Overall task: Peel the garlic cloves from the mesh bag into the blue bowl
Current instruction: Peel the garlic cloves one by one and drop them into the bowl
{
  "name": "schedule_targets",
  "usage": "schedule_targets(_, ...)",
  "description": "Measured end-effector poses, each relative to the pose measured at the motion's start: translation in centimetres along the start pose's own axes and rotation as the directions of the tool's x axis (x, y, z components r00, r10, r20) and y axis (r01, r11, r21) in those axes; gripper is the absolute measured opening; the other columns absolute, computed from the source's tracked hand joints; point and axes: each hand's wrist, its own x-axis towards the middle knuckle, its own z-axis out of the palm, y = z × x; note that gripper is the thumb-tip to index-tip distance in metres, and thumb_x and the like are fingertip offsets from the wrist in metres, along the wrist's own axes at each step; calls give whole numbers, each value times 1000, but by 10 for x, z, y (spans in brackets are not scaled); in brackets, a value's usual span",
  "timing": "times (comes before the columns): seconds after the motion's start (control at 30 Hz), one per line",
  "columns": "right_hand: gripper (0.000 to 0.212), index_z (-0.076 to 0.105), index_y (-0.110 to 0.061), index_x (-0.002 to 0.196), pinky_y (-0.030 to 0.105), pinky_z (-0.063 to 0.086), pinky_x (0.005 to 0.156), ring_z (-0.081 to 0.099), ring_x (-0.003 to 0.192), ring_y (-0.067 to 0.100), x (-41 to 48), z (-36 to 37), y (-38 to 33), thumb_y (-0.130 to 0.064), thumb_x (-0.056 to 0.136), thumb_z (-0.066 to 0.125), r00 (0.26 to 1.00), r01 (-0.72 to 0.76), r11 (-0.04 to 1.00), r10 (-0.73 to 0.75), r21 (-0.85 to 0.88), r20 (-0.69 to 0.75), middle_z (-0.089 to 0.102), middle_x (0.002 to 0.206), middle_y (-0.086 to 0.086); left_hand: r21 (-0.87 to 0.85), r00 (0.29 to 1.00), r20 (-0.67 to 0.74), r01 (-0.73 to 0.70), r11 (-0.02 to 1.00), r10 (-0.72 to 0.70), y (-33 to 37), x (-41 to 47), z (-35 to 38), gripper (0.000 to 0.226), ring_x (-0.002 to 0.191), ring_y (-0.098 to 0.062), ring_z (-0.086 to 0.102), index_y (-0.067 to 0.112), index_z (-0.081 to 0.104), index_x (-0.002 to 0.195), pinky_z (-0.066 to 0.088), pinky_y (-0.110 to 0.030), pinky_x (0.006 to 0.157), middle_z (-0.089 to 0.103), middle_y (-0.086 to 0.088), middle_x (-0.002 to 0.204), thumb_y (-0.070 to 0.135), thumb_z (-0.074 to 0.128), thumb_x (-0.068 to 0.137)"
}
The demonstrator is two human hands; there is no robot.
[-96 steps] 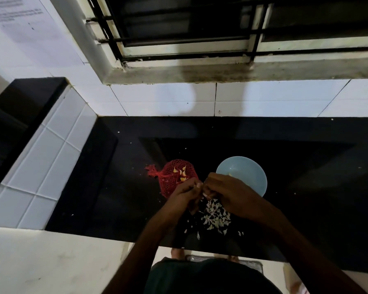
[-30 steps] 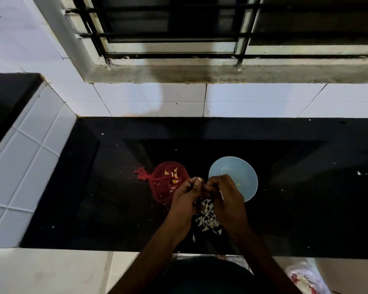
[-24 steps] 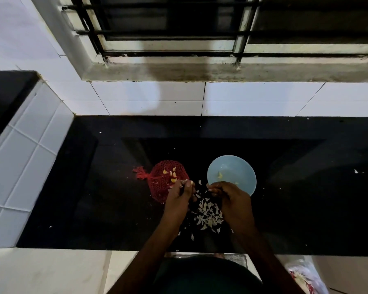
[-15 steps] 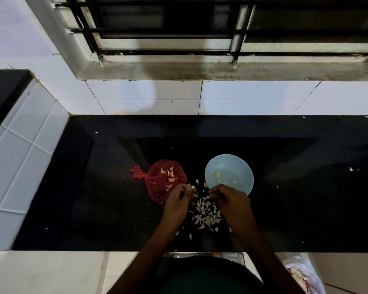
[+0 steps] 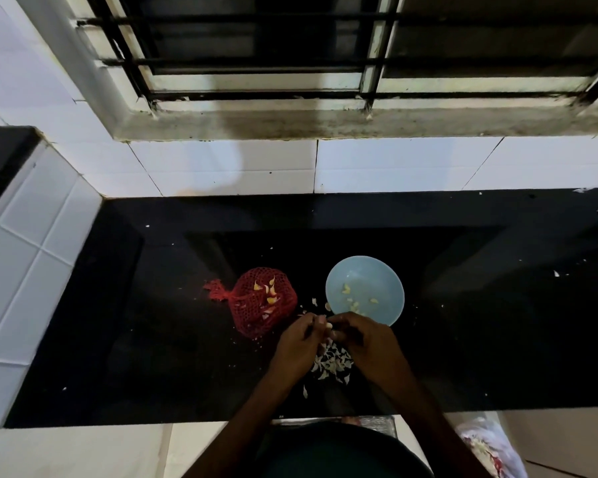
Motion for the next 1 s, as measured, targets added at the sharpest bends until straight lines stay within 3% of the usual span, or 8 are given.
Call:
schedule_targets(0.27, 9, 74, -26, 81, 14, 53, 70, 68, 78, -6, 1, -15, 10, -21, 84, 81, 977, -122, 990, 133, 74, -169, 73, 79, -19, 115, 1000, -22, 14, 993, -12, 1, 4, 6, 33, 62, -9, 58, 21, 61, 79, 49, -32, 64, 61, 4, 68, 41, 52, 104)
schedule_targets(0.4, 14, 69, -27, 77, 19, 54, 67, 68, 76, -3, 25, -38, 32, -28, 83, 81, 950, -246, 969, 241, -2, -197, 72, 77, -13, 49, 997, -55, 59, 997, -56, -4, 5, 4, 36, 60, -8, 61, 13, 64, 83, 55, -34, 65, 62, 6, 68, 39, 53, 105)
schedule_targets(0.47, 16, 67, -28, 75, 10, 47, 62, 66, 75, -4, 35, -41, 36, -31, 85, 79, 956, -248, 965, 229, -89, -183, 70, 76, -15, 50, 995, -81, 66, 997, -62, -9, 7, 2, 35, 62, -10, 62, 14, 64, 82, 57, -41, 70, 62, 7, 68, 38, 54, 104)
schedule_targets(0.53, 15, 67, -28, 76, 8, 44, 63, 66, 75, -1, 41, -41, 36, -27, 89, 76, 964, -229, 960, 201, -160, -173, 69, 76, -15, 53, 993, -97, 75, 996, -69, -10, 8, 0, 34, 61, -10, 61, 17, 63, 79, 56, -39, 68, 61, 8, 66, 37, 54, 104)
schedule_targets(0.67, 13, 75, -19, 99, 22, 55, 77, 69, 87, 11, 40, -39, 37, -12, 95, 65, 968, -209, 961, 176, -184, -181, 73, 99, -5, 90, 990, -124, 83, 992, -72, -14, 7, -8, 21, 67, -10, 64, 20, 66, 87, 52, -28, 68, 68, 4, 80, 31, 57, 103)
schedule_targets(0.77, 20, 73, -22, 108, 31, 58, 81, 68, 94, 13, 34, -29, 36, -12, 99, 60, 975, -162, 970, 129, -179, -183, 72, 109, -4, 121, 987, -146, 81, 989, -63, -24, 6, -20, 13, 78, -12, 68, 30, 66, 90, 56, -33, 76, 71, 7, 89, 19, 66, 97)
schedule_targets(0.9, 12, 68, -27, 107, 29, 54, 81, 66, 93, 9, 39, 5, 15, -22, 99, 61, 998, -20, 975, 8, -221, -57, 68, 109, -9, 137, 977, -189, 124, 983, -97, -31, -1, -38, 23, 81, -14, 68, 34, 66, 91, 56, -31, 80, 72, 7, 92, 11, 68, 93)
schedule_targets(1.0, 13, 63, -31, 107, 33, 53, 78, 65, 89, 11, 64, 37, -10, -23, 97, 60, 994, 104, 948, -85, -301, 76, 65, 104, -8, 39, 959, -246, 153, 988, -138, -33, -8, -56, 13, 73, -12, 69, 30, 67, 91, 53, -24, 70, 74, 3, 86, 25, 61, 101)
